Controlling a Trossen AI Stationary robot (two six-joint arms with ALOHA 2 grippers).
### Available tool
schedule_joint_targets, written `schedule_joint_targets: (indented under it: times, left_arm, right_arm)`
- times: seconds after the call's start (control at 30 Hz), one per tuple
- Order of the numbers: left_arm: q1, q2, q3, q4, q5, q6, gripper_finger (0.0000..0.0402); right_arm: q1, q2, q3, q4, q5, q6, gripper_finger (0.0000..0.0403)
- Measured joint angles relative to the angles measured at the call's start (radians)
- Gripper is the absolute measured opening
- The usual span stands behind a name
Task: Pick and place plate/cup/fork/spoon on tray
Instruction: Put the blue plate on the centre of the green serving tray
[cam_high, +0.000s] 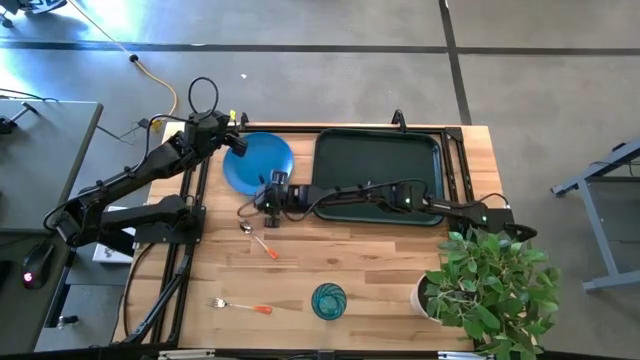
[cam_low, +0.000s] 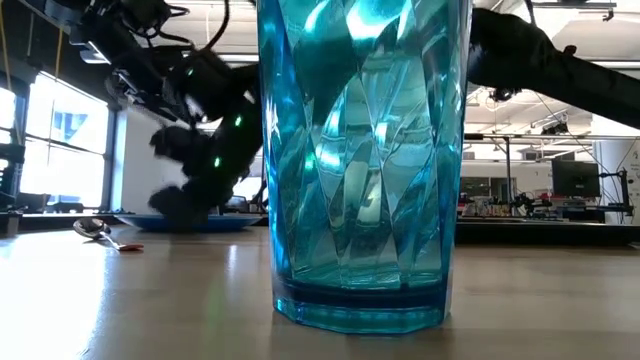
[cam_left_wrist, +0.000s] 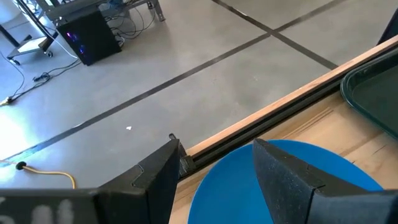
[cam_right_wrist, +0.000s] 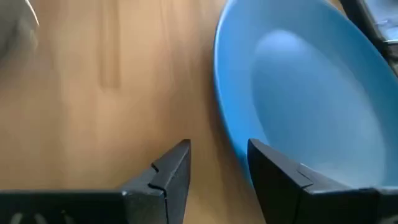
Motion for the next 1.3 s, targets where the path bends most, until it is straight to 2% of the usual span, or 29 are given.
schedule_joint_targets:
  times: [0.13, 0.37, 0.67, 1.0, 1.3]
  left_arm:
    - [0.000, 0.000, 0.000, 0.000, 0.000, 0.002, 0.0193]
    - [0.000, 0.000, 0.000, 0.000, -0.012, 0.003, 0.0193]
    - [0.000, 0.000, 0.000, -0.003, -0.021, 0.002, 0.0193]
    - [0.000, 0.000, 0.000, -0.003, -0.023, 0.000, 0.0193]
    - [0.000, 0.000, 0.000, -0.003, -0.022, 0.000, 0.0193]
  right_arm:
    - [0.007, 0.010, 0.002, 0.009, 0.127, -0.013, 0.0149]
    - [0.003, 0.012, 0.002, 0.033, 0.204, -0.068, 0.0149]
    - [-0.008, 0.011, 0.002, 0.000, 0.187, -0.081, 0.0145]
    - [-0.015, 0.020, 0.005, -0.009, 0.167, -0.102, 0.0109]
    - [-0.034, 0.022, 0.005, -0.054, 0.106, -0.024, 0.0082]
